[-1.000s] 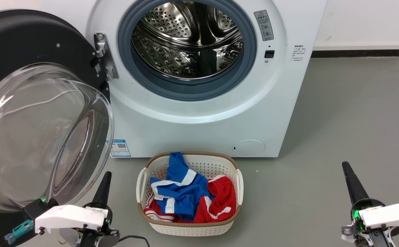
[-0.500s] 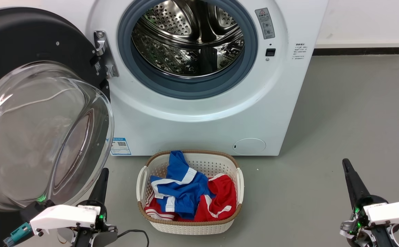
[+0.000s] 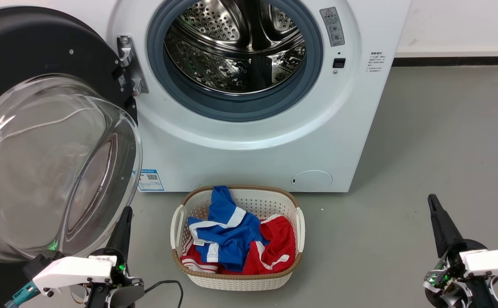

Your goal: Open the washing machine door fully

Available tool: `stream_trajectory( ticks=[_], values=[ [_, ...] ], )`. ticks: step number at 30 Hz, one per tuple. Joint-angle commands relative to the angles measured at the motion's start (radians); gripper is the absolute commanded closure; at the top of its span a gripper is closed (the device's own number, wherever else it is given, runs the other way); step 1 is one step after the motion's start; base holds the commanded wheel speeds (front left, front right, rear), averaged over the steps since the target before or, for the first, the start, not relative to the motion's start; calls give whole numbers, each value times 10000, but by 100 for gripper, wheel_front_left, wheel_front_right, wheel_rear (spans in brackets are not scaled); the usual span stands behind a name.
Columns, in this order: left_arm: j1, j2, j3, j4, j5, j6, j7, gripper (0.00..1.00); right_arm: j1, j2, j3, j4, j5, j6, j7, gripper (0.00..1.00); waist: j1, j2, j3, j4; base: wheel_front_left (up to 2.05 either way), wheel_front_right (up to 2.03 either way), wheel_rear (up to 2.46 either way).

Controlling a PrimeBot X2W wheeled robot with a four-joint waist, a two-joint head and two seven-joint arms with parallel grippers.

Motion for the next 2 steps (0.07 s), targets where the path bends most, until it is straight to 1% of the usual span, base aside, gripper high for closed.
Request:
stream_trajectory(
  ticks=[1,2],
  values=[
    [-167,-52,73,13,-162,-92,56,100,-173,22,-20,30,190,4,19,100,-1,0,7,2,0,0,0],
    [-174,-69,101,21,-221,-106,73,100,-192,24,-21,46,265,4,26,100,-1,0,12,3,0,0,0]
  ],
)
